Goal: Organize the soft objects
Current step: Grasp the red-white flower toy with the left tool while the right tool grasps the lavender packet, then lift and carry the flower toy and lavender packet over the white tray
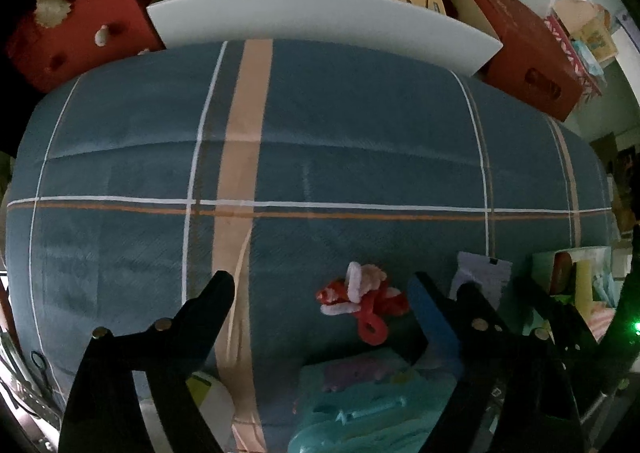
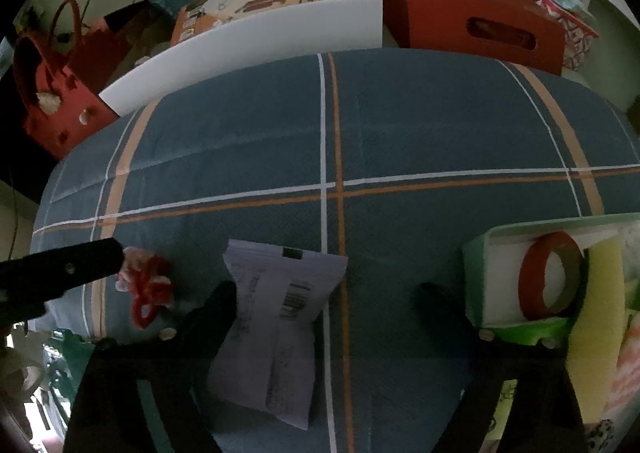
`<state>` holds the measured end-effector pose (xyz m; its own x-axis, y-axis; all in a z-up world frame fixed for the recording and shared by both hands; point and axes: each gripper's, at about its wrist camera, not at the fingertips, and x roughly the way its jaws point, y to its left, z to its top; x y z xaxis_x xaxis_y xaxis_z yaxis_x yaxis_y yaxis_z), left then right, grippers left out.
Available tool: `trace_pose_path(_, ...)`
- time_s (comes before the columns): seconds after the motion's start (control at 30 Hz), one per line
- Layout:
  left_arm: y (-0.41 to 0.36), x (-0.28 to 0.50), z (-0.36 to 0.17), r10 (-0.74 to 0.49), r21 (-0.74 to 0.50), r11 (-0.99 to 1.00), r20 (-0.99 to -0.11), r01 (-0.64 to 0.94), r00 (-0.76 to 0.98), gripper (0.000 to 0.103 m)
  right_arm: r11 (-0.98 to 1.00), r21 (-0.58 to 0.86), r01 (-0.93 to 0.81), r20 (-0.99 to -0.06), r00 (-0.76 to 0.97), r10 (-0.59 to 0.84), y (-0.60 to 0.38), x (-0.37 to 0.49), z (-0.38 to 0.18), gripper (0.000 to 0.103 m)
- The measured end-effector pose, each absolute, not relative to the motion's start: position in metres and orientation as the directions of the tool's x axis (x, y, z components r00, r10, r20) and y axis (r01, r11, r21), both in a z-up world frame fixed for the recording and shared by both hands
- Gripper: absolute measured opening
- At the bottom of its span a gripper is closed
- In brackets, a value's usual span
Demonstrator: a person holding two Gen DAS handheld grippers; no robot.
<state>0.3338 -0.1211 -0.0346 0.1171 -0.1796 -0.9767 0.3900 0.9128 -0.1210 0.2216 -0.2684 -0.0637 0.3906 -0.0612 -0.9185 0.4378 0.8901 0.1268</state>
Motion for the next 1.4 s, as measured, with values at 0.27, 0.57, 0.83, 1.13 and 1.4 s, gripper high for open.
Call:
trace_pose_path(0.27, -0.131, 0.331, -0.048, -0.178, -0.147, 0.899, -0.983, 0.412, 0.04, 0.066, 0.885, 0.149, 0.441, -0.915, 0.401, -0.046, -0.273, 0.216, -0.06, 0.078)
trace_pose_path(0.57, -0.128, 0.335, -0.055, -0.179, -0.169, 0.9, -0.984, 0.401, -0.013, 0.052, 0.89, 0.179, 0.42, -0.914, 0.406, -0.008, -0.261, 0.216, -0.063, 0.063)
trace_pose_path(0.83, -0.127, 0.329, -0.058, -0.232, -0.229, 0.899, -0.972, 0.373, -0.039, 0.037, 0.882, 0.251, 0.398, -0.904, 0.423, 0.066, -0.256, 0.213, -0.065, 0.047)
trace_pose_path(1.13, -0.101, 0.321, -0.037, -0.309, -0.281, 0.909, -0.95, 0.309, 0.046, 0.025, 0.86, 0.31, 0.406, -0.871, 0.484, 0.086, -0.257, 0.202, -0.048, 0.045)
trace_pose_path(1.4, -0.081, 0.31, -0.012, -0.353, -0.31, 0.913, -0.926, 0.267, 0.132, 0.015, 0.853, 0.309, 0.42, -0.844, 0.534, 0.043, -0.263, 0.182, -0.018, 0.045)
